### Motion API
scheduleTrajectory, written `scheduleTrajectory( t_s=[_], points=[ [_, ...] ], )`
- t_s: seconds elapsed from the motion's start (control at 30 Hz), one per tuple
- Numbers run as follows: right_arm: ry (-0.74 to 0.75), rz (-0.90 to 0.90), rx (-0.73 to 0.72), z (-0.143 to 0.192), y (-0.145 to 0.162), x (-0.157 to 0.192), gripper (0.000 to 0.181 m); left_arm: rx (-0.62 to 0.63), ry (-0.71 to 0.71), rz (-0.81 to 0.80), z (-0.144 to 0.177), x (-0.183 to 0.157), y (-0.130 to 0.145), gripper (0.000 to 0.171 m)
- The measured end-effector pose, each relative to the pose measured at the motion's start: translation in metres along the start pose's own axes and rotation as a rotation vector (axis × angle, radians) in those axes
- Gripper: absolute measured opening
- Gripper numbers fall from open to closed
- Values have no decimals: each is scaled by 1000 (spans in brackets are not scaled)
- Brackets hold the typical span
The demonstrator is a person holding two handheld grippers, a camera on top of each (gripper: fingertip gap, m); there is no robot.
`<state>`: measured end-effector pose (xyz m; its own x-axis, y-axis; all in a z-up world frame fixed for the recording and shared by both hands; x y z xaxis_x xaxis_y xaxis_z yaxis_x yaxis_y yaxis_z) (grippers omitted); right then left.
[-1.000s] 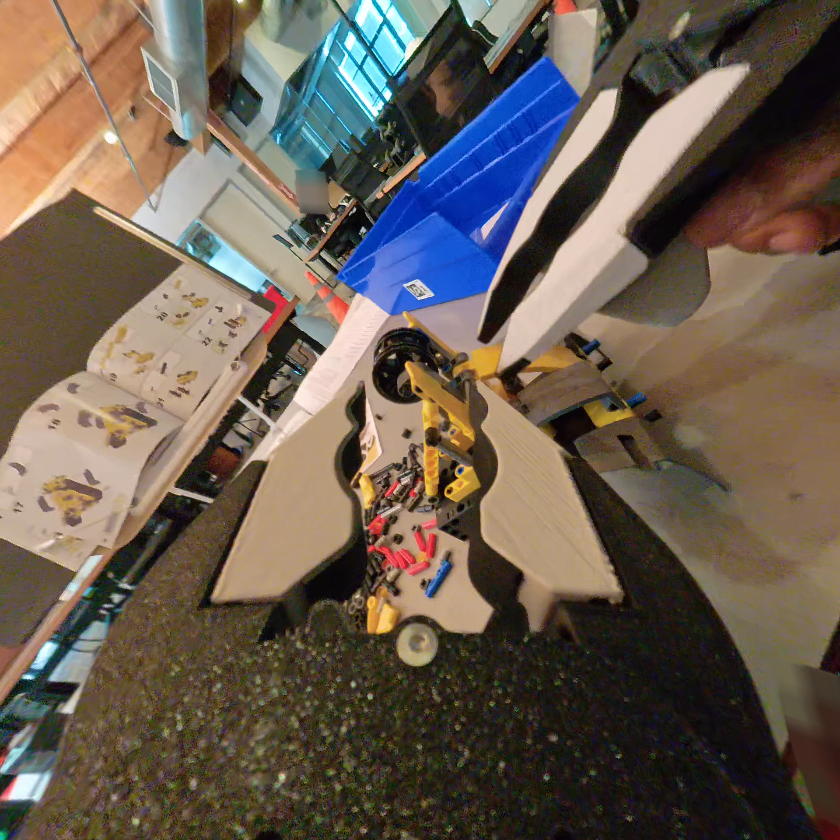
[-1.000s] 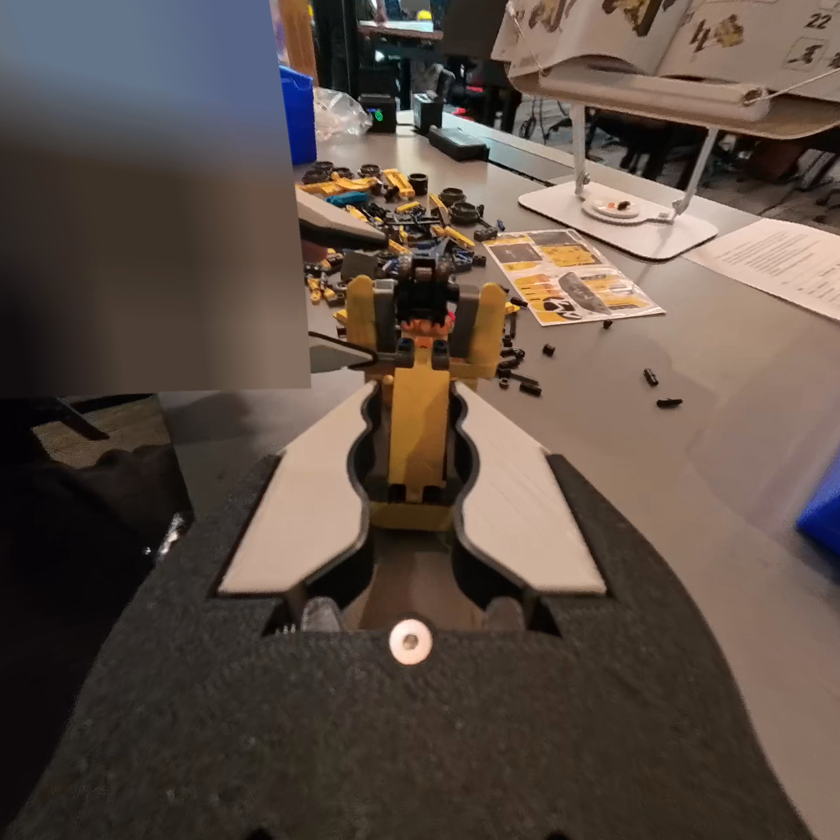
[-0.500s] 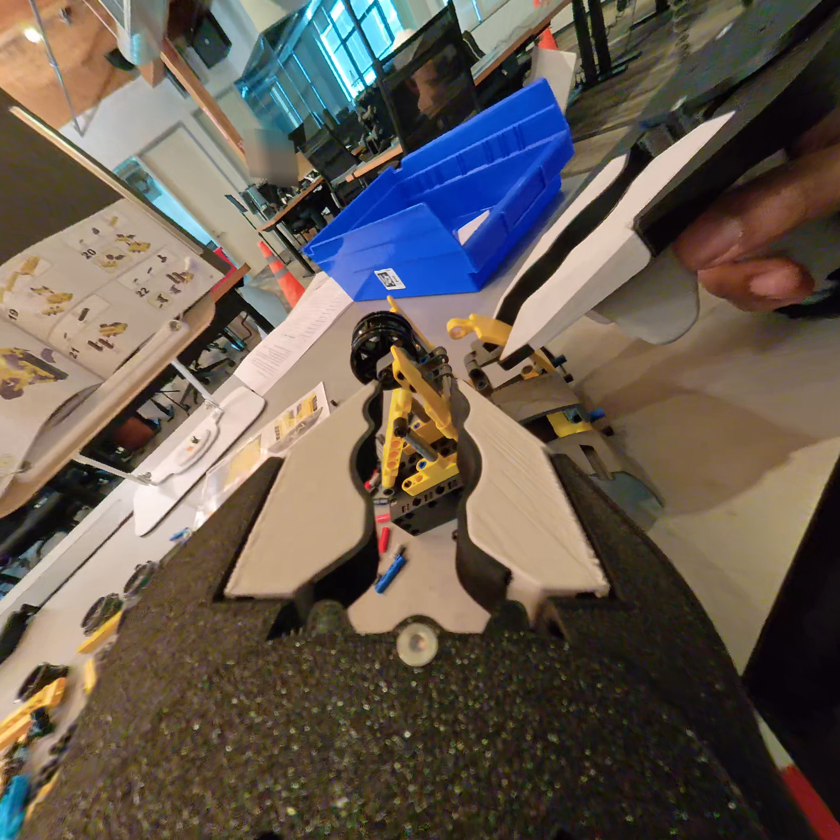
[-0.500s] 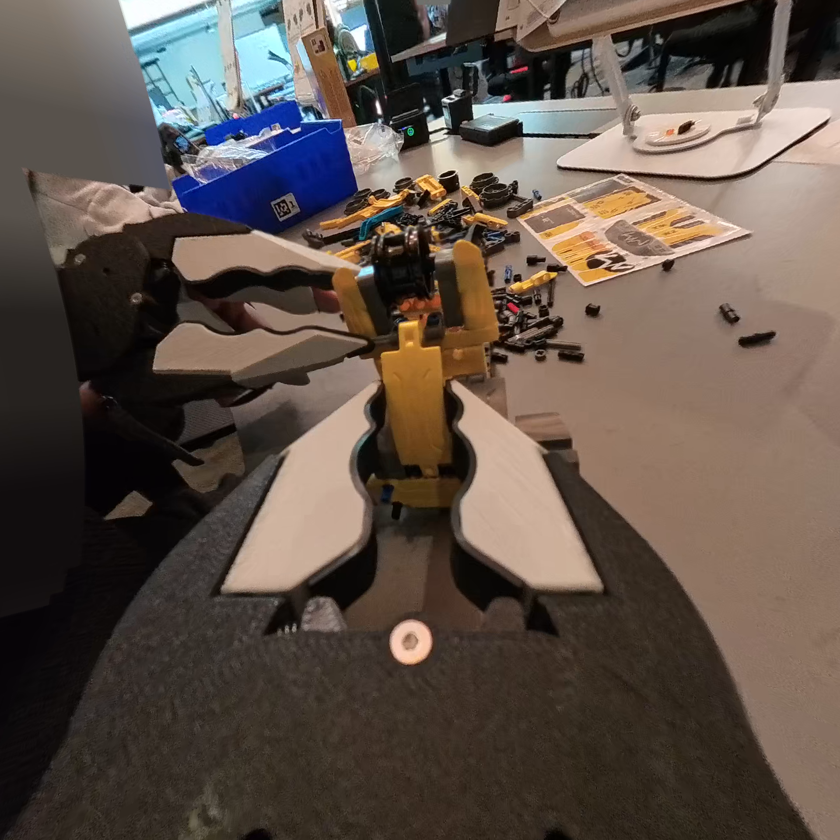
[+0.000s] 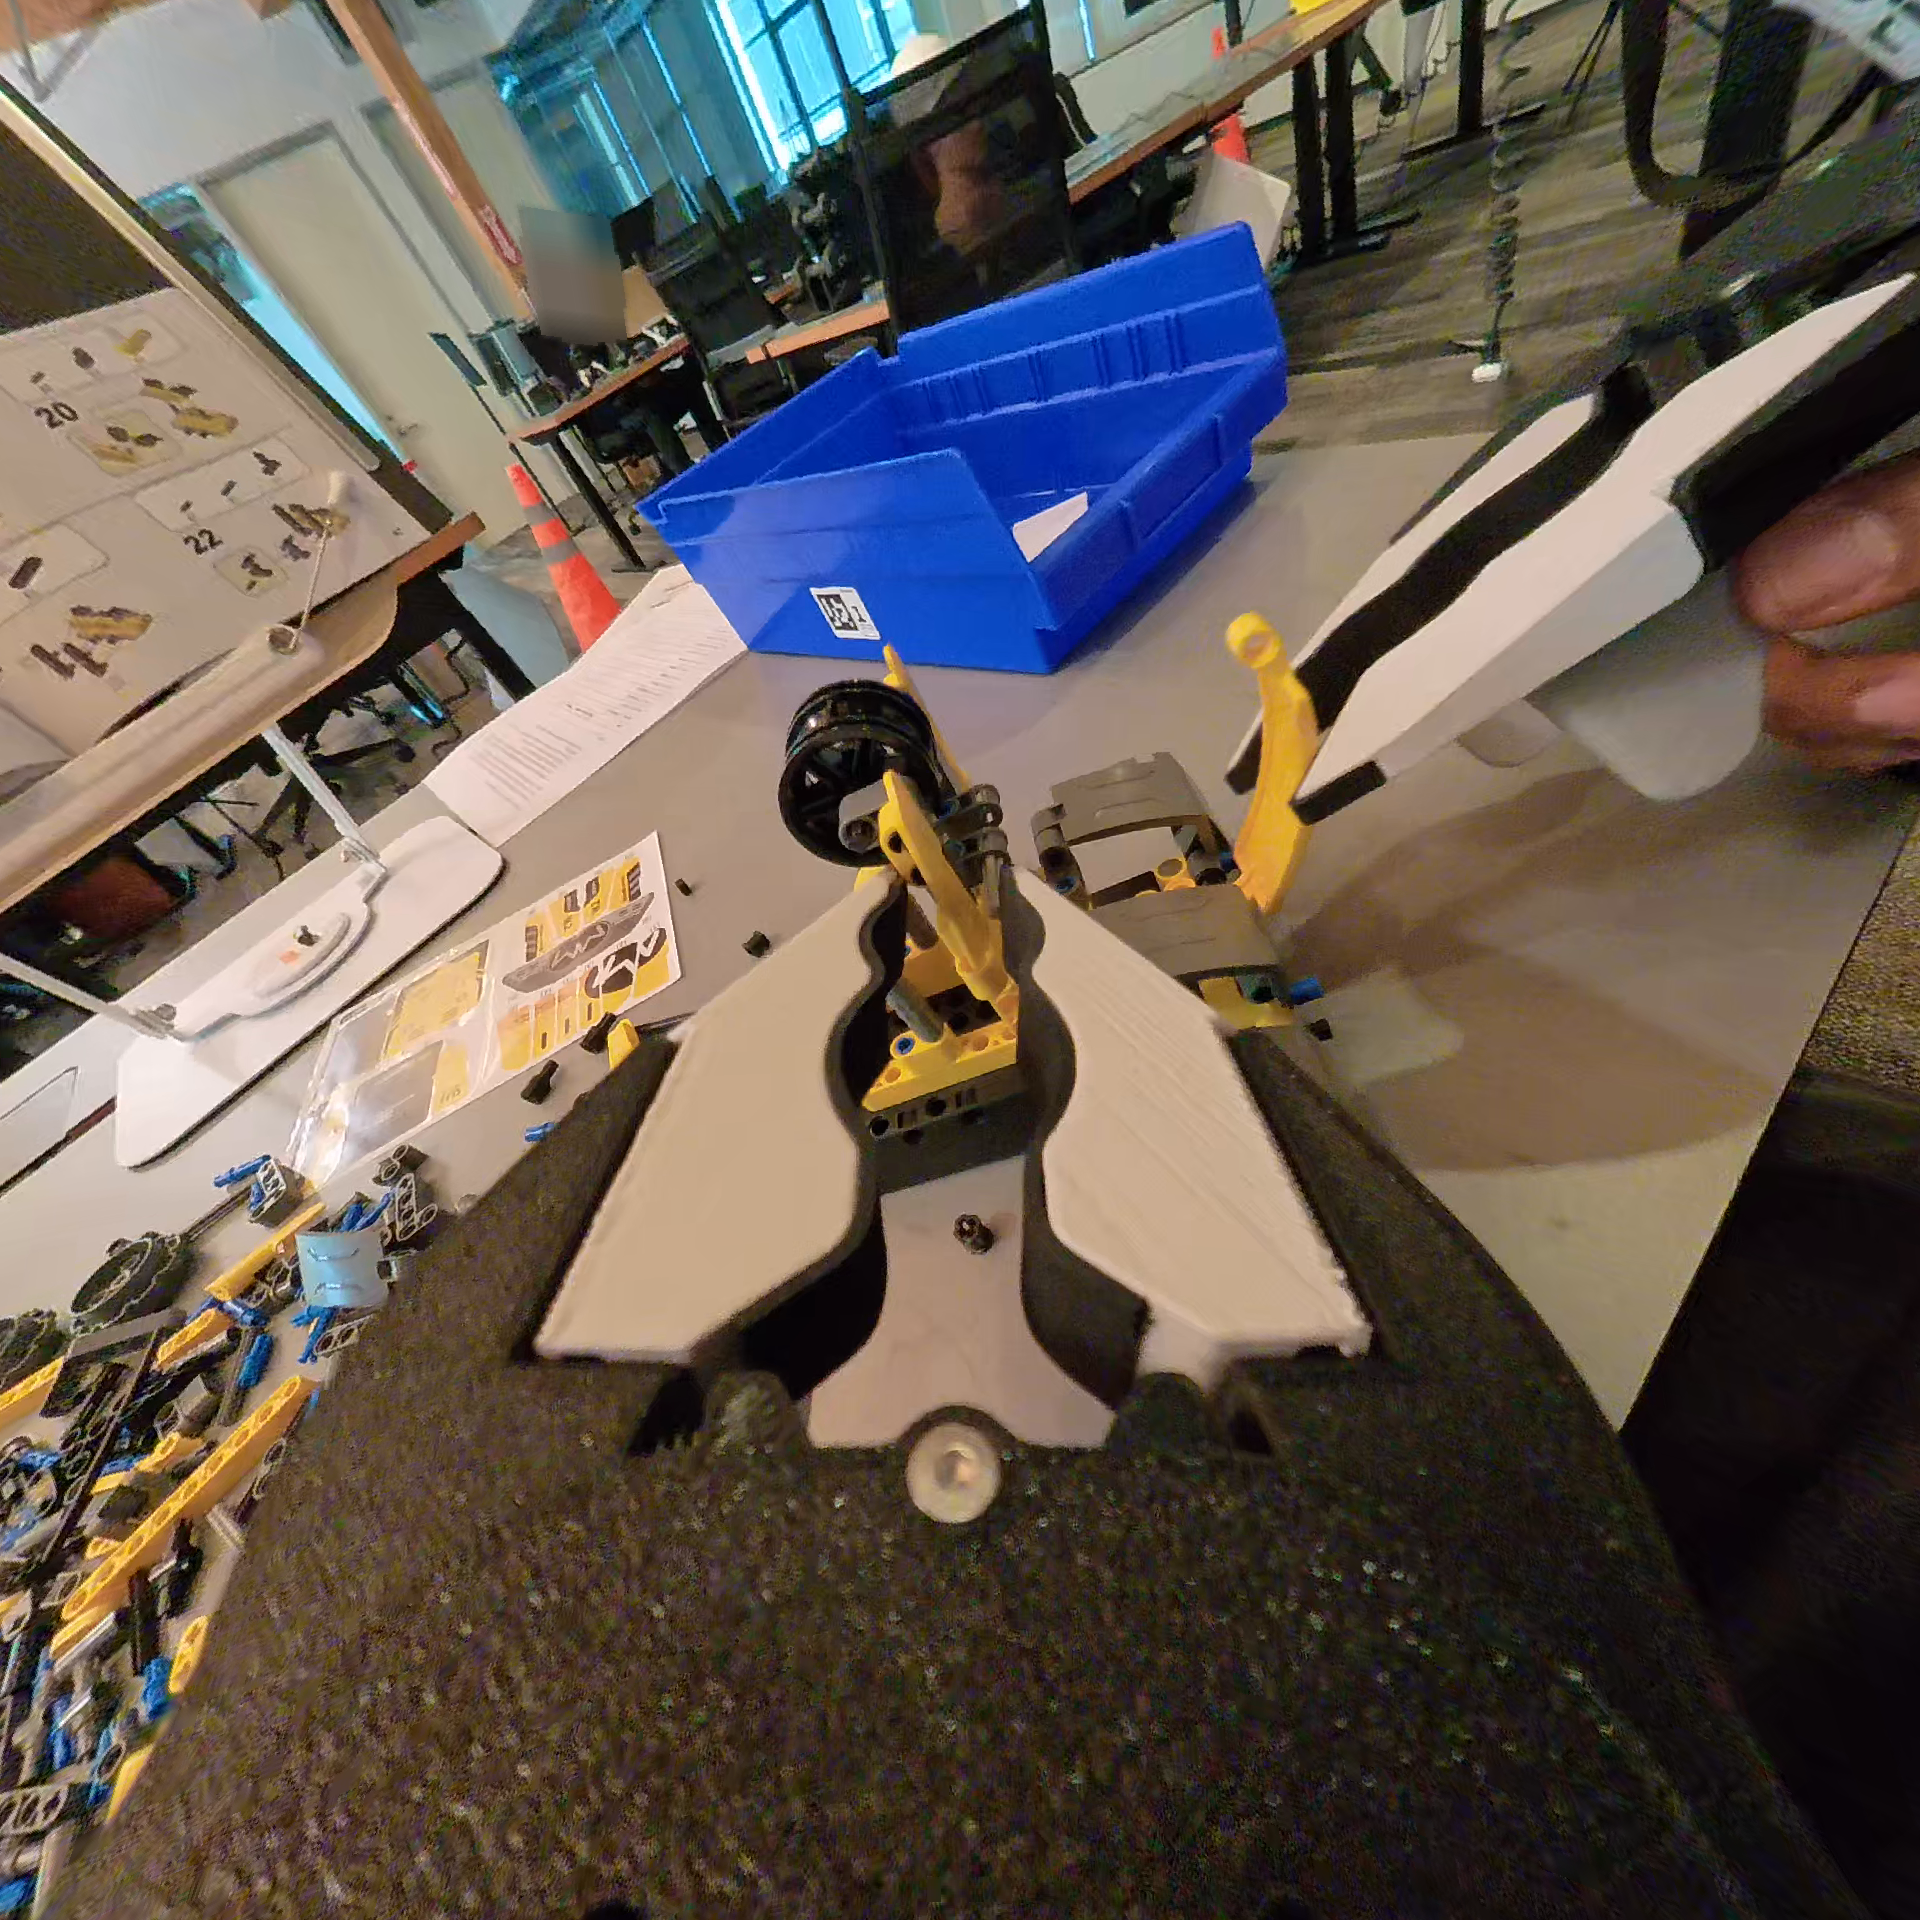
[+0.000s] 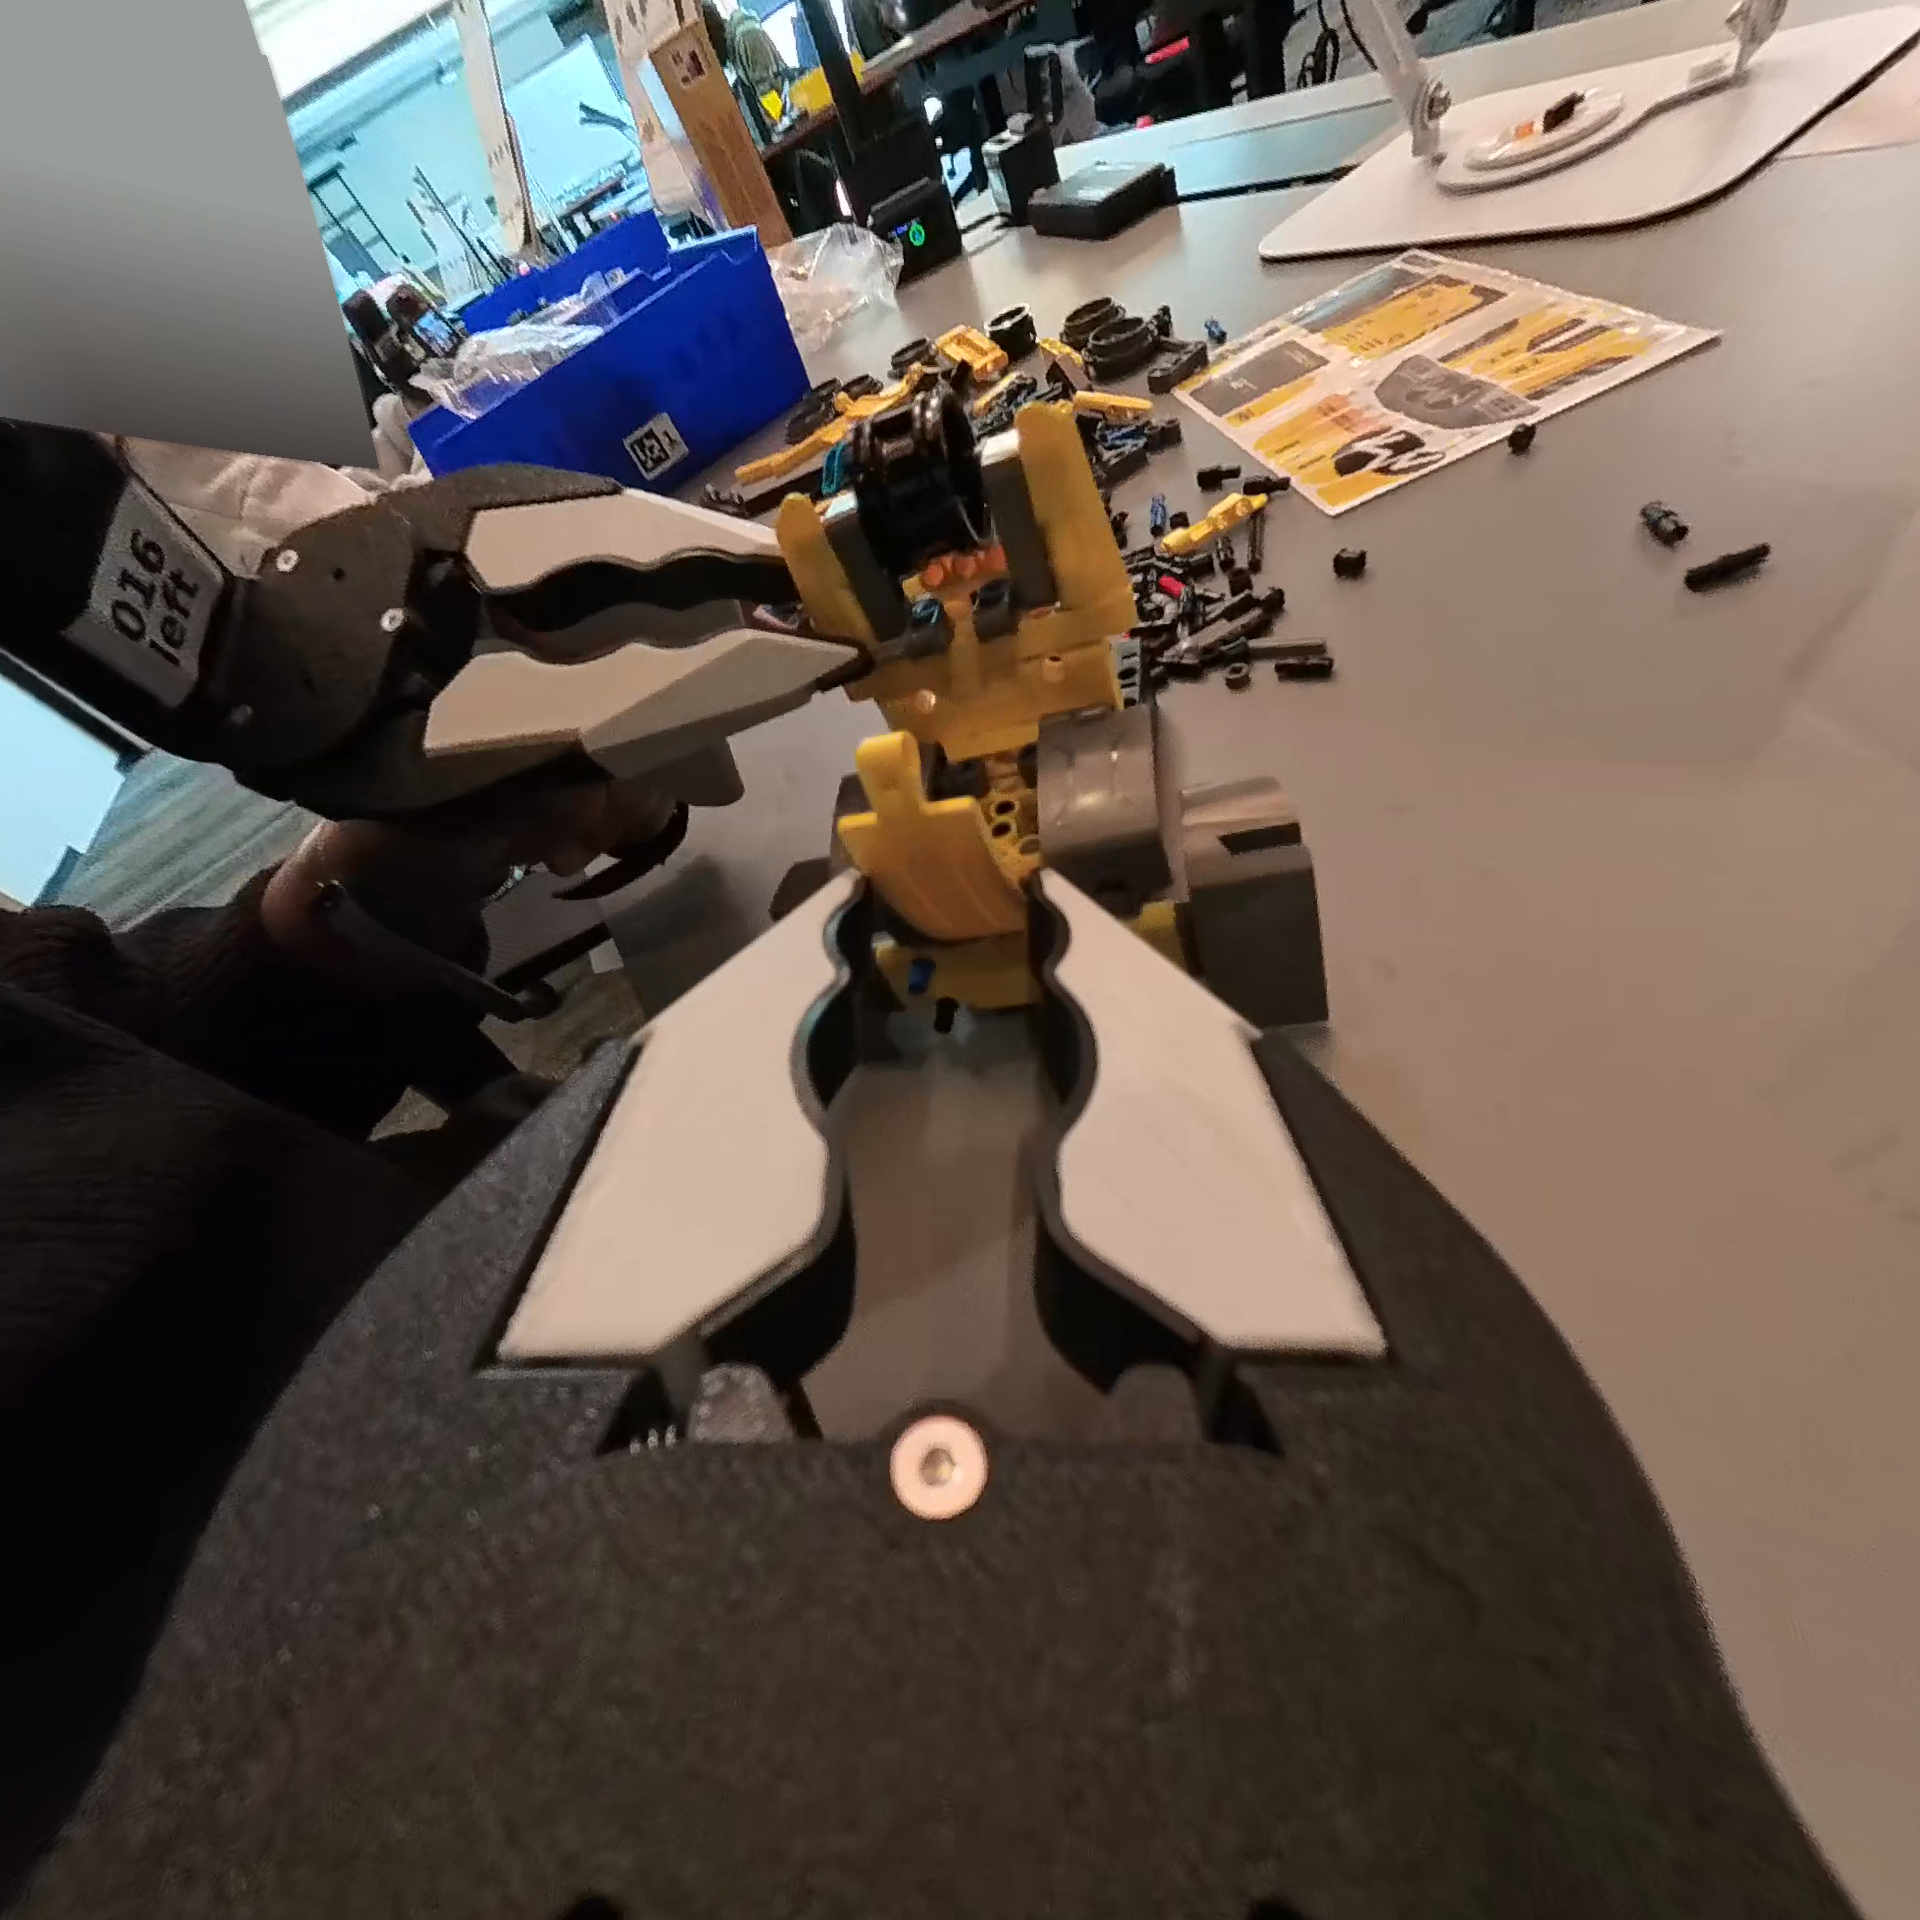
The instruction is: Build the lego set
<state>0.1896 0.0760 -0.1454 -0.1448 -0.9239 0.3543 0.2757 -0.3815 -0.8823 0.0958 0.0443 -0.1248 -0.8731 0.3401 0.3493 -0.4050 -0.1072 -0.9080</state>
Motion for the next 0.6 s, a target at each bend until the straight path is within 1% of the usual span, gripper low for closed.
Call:
scheduleTrajectory(
  t_s=[0.17,0.23,0.47,0.6],
  points=[
    [6,16,67,7,11,-4,27,-2,-18,14,0,1,1,16],
    [0,28,98,9,15,-5,9,-2,-22,22,0,2,1,16],
    [46,45,126,8,21,-16,7,-20,-25,27,-1,3,3,15],
    [12,47,109,6,19,-11,7,-30,-20,33,-1,3,3,15]
  ],
)
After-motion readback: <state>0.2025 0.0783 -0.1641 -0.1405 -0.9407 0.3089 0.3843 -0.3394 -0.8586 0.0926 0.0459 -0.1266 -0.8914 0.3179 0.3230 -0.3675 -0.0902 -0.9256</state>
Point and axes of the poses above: each gripper's, where its closed fingertips meet, z back along the fingers, y out of its underside, x = y × z across the jaws, the point moved 3 cm from there along z, back along the fingers, and after that the axes turned 4 degrees about y, right-handed, at the moved point
